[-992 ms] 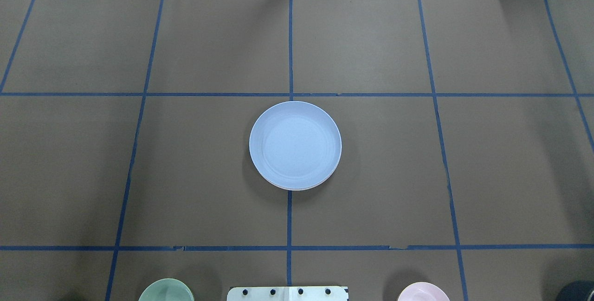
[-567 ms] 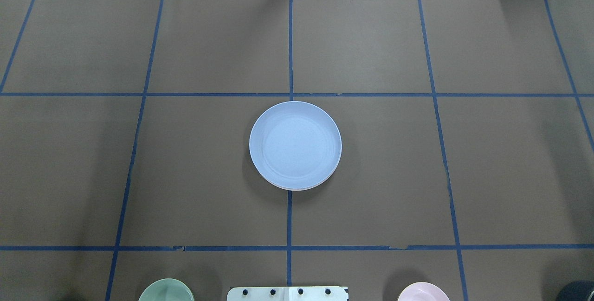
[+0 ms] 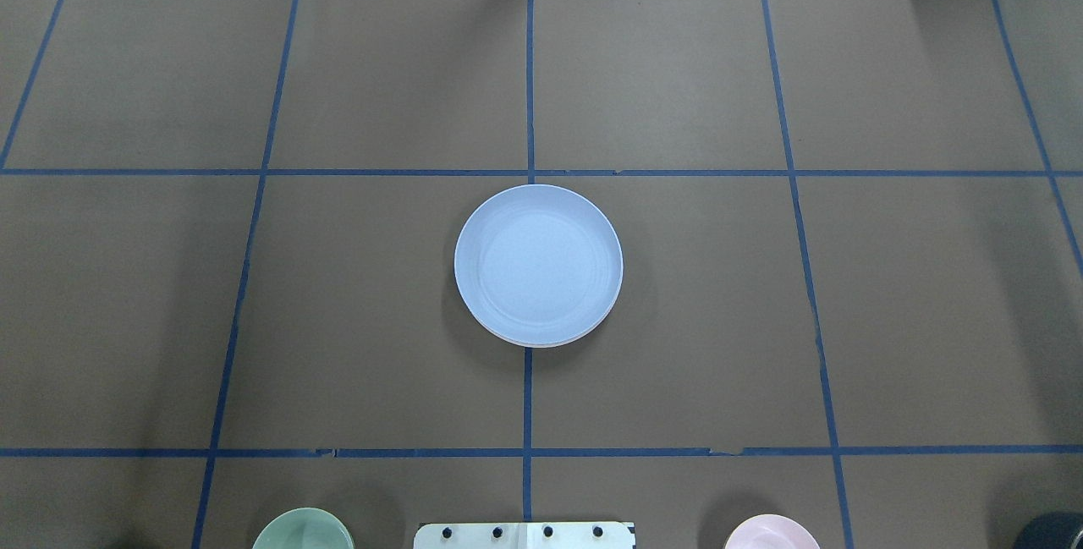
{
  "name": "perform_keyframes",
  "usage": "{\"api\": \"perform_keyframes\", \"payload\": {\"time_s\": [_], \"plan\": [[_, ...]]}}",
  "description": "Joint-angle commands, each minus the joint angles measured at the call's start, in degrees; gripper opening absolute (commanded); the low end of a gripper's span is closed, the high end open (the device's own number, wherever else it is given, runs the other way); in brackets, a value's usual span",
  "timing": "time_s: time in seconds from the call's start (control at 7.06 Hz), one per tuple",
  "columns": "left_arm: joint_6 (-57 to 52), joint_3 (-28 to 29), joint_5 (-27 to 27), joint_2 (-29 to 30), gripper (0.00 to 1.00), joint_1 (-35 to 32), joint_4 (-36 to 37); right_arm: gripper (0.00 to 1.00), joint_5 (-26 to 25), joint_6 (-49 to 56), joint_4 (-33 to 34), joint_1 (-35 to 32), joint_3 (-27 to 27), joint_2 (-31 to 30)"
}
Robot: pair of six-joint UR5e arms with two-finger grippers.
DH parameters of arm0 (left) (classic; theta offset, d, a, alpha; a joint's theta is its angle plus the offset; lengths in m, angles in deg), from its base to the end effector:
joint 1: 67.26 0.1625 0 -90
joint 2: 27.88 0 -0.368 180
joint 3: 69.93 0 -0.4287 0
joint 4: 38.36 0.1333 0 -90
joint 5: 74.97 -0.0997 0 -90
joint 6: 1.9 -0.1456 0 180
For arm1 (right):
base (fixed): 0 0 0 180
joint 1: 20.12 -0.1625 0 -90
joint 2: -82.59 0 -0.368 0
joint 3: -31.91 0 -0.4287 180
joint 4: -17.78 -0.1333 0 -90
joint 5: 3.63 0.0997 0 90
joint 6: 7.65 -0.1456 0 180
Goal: Stack three plates with pink and blue
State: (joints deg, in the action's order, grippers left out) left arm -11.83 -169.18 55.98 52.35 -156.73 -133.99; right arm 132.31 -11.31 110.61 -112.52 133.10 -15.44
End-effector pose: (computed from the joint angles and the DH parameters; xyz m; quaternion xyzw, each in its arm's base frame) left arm -0.0335 -0.4757 0.6297 0.0703 0.3449 0.1008 0.9306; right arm 0.0486 -0.4753 0.6039 -0.0016 -0.3903 0.0475 0.9195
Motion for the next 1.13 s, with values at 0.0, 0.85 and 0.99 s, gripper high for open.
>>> {"api": "perform_keyframes", "payload": {"time_s": [0.0, 0.85, 0.99], "plan": [[0.0, 0.02, 0.0, 0.1, 1.0, 0.0, 0.0, 1.0, -0.06, 0.05, 0.07, 0.3, 0.24, -0.58], [14.15, -0.69, 2.37, -0.08, 1.0, -0.17, -0.26, 1.0, 0.03, -0.04, 0.07, 0.3, 0.24, -0.76], [14.24, -0.69, 2.37, -0.08, 1.0, -0.17, -0.26, 1.0, 0.03, -0.04, 0.07, 0.21, 0.24, -0.76]]}}
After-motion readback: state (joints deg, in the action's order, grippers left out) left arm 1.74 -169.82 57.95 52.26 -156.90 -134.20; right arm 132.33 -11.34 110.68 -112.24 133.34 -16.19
